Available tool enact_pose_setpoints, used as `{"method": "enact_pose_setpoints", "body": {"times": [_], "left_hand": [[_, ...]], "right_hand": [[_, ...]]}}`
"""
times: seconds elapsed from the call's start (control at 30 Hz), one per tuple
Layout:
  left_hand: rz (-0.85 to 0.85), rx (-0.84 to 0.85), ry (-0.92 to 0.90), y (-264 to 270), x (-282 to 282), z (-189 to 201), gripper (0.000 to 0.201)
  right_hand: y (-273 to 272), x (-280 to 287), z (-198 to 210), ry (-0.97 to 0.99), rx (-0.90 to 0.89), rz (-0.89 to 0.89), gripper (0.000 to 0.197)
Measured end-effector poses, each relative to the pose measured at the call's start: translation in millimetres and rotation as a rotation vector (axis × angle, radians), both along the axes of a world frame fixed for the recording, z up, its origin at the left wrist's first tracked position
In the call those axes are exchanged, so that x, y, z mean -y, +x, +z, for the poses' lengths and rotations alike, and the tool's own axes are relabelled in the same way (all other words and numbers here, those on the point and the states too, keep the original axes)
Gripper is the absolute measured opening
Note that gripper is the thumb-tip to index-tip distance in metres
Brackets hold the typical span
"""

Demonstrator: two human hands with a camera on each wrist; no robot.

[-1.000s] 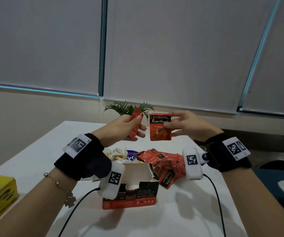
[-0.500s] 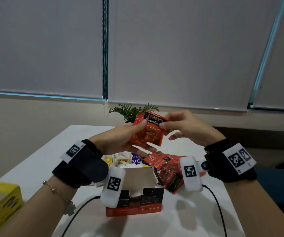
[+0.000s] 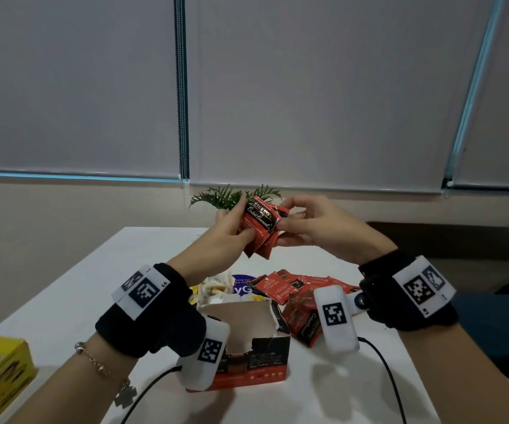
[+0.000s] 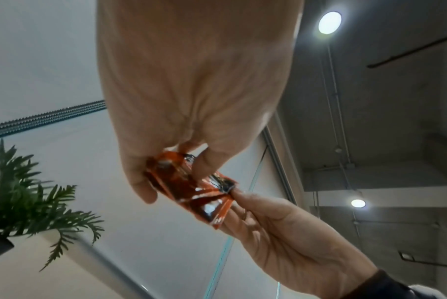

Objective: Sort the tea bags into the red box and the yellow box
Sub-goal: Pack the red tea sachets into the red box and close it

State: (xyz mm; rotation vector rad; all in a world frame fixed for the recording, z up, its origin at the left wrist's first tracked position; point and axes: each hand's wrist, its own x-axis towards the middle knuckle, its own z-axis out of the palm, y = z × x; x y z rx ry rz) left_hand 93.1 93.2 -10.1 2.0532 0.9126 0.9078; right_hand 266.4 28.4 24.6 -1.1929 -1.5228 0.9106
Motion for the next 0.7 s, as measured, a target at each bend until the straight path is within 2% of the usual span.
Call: {"method": "enact_pose_setpoints", "body": {"times": [0.13, 0.27, 0.37, 0.47, 0.57, 0.7], "left_hand": [[0.013, 0.166, -0.031, -0.7, -2.5, 0.2, 0.057], [-0.087, 0.254, -0.121, 4.8, 5.5, 0.2, 0.051], [-0.091, 0.163, -0.114, 4.1, 7.9, 1.4, 0.042], [-0.056, 0.027, -0.015, -3.1, 10.9, 7.3, 0.031], [0.003, 0.040, 0.093, -6.5, 10.7, 9.9, 0.026], [0.038, 0.048, 0.217, -8.7, 8.8, 11.9, 0.021]], "right_hand": [[-0.2, 3.4, 2.1, 0.008, -0.059, 0.020, 0.030], [-1.4, -1.1, -3.2, 0.050, 0.029, 0.002, 0.036], [0.5, -3.4, -4.5, 0.072, 0.068, -0.055, 0.035], [4.9, -2.4, -2.5, 0.094, 0.127, -0.101, 0.032], [6.7, -2.3, -2.4, 0.082, 0.186, -0.103, 0.034], [4.4, -2.2, -3.2, 0.086, 0.176, -0.094, 0.040]]}}
